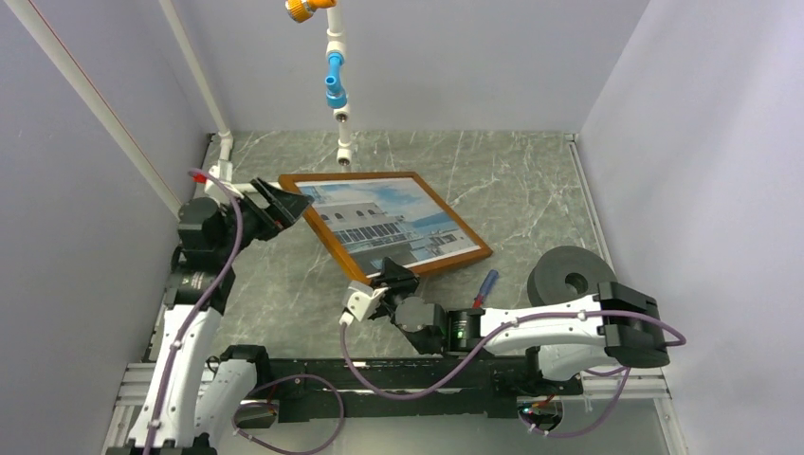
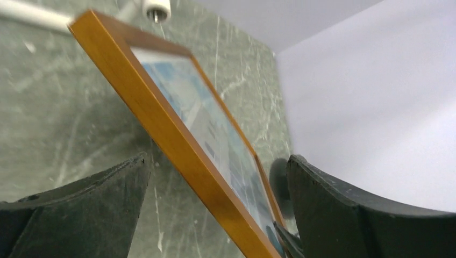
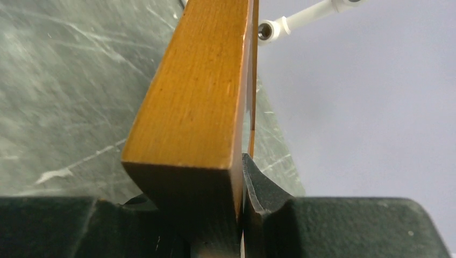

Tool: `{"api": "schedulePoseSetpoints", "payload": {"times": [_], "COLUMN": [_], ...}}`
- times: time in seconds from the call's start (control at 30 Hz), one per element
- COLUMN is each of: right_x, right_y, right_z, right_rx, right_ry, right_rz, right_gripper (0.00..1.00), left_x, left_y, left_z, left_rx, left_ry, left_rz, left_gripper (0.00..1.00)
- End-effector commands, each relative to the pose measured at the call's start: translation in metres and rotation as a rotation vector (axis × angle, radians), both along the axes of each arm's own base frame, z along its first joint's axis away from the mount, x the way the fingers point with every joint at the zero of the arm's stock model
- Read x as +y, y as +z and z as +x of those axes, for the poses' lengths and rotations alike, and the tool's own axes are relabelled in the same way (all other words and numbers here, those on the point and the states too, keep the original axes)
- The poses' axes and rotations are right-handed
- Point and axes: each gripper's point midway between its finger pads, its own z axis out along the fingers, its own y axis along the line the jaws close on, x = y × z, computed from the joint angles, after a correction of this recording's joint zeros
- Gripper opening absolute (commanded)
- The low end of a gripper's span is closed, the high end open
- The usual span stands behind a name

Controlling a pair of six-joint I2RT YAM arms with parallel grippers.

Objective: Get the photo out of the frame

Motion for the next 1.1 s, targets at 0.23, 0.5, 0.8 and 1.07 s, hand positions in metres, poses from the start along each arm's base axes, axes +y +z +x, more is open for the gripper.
{"api": "schedulePoseSetpoints", "payload": {"times": [0.23,0.5,0.8,1.07], "right_x": [0.048,0.049,0.039,0.003], "right_y": [0.096,0.153,0.192,0.182], "right_z": [-0.063,-0.077,-0.078,-0.037], "right_rx": [0.348,0.522,0.652,0.68], "right_ry": [0.247,0.29,0.254,0.062], "right_rz": [0.539,0.84,1.004,1.119], "right_gripper": [0.0,0.0,0.0,0.0], "left_x": [0.057,0.067,0.064,0.061], "left_y": [0.112,0.155,0.171,0.164], "left_z": [-0.047,-0.075,-0.088,-0.084], "left_rx": [-0.25,-0.357,-0.425,-0.422], "left_ry": [0.244,0.302,0.31,0.305], "left_rz": [0.318,0.347,0.298,0.263], "left_gripper": [1.0,0.99,0.99,0.99]}}
